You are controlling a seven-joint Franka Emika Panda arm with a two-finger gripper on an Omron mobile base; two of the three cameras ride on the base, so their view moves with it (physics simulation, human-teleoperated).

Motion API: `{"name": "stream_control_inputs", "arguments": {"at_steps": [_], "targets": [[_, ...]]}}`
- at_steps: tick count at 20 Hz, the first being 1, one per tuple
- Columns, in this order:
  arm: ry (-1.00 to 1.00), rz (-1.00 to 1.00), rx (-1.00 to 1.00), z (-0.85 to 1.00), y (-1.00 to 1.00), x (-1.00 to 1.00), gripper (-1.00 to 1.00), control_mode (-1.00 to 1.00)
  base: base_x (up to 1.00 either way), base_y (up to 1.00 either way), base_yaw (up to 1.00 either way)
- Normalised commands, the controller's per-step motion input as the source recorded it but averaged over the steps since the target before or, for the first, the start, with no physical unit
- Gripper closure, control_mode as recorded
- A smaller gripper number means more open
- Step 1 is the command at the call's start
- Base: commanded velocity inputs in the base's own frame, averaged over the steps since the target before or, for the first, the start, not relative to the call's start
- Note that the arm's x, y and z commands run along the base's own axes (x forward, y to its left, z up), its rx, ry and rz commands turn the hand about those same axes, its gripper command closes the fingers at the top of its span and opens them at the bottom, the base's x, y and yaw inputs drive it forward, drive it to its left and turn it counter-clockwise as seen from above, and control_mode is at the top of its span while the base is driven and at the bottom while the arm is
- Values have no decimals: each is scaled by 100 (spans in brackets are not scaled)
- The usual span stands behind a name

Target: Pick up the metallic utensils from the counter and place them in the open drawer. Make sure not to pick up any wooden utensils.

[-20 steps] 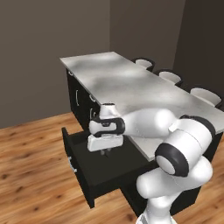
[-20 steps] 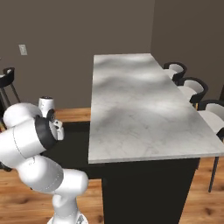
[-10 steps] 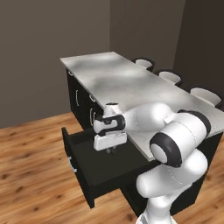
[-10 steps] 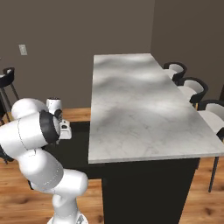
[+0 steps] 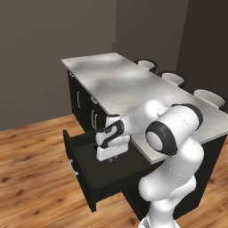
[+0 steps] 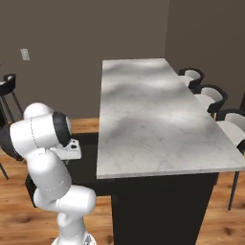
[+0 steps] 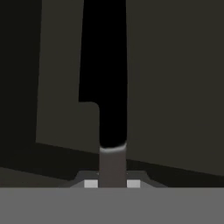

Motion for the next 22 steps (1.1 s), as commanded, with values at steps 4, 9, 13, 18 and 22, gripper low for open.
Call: {"name": "stream_control_inputs", "arguments": {"at_steps": [4,9,13,18,22], "targets": [[-5,0,0,-37,0,17,100,-100,0,0,0],[-1,0,0,-25,0,31,100,-100,0,0,0],[-2,0,0,-27,2,35,100,-100,0,0,0],[-1,0,0,-40,7,29,100,-100,0,0,0],[0,0,0,-37,11,26,100,-100,0,0,0]]}}
